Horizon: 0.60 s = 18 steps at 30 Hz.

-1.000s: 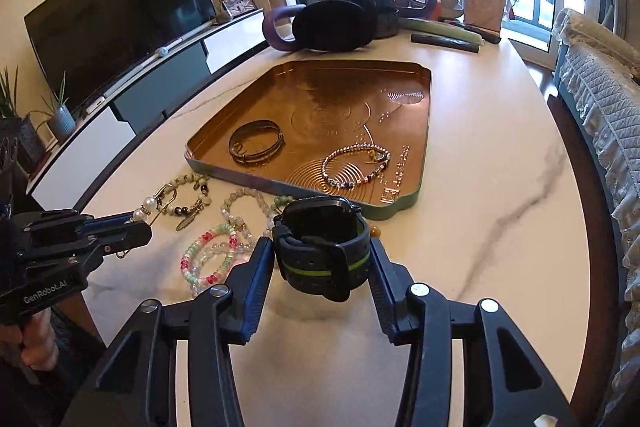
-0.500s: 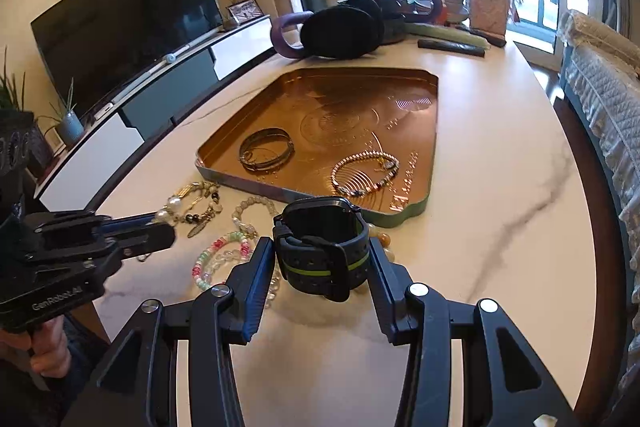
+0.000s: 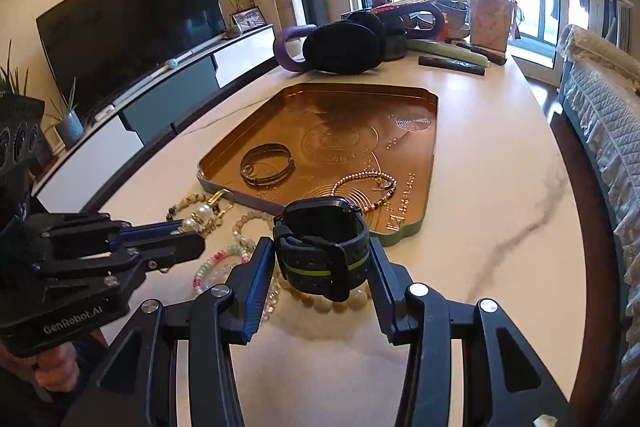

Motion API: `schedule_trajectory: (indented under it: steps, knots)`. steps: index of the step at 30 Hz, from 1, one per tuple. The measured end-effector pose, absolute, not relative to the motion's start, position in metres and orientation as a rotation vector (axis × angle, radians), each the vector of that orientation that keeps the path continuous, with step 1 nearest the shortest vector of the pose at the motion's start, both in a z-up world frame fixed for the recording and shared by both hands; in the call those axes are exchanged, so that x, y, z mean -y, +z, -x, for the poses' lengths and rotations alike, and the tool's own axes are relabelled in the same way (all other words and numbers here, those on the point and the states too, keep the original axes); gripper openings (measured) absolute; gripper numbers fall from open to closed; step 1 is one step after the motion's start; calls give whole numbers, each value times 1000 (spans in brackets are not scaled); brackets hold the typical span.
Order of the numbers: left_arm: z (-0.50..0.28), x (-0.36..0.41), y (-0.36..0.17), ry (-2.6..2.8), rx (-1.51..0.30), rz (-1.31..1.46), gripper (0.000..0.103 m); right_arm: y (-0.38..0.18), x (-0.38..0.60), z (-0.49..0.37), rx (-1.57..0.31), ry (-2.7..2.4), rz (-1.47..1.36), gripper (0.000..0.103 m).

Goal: Organize jewelry
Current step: 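Carry the pearl pin and watch into the copper tray and release both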

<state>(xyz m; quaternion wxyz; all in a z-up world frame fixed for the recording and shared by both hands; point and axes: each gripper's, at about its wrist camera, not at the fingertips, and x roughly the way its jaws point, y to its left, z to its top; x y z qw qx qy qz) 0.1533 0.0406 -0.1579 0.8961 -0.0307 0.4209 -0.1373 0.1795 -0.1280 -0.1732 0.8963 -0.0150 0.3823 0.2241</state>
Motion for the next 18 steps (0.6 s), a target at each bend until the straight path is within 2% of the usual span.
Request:
schedule_trajectory:
  steps: [9,18]
  knots:
    - [-181,-52,-143,-269,-820,125,11,-163,137,-201,-768,440,-8,43]
    - [-238,-54,-152,-319,-854,215,12,-164,131,-244,-753,457,-23,43]
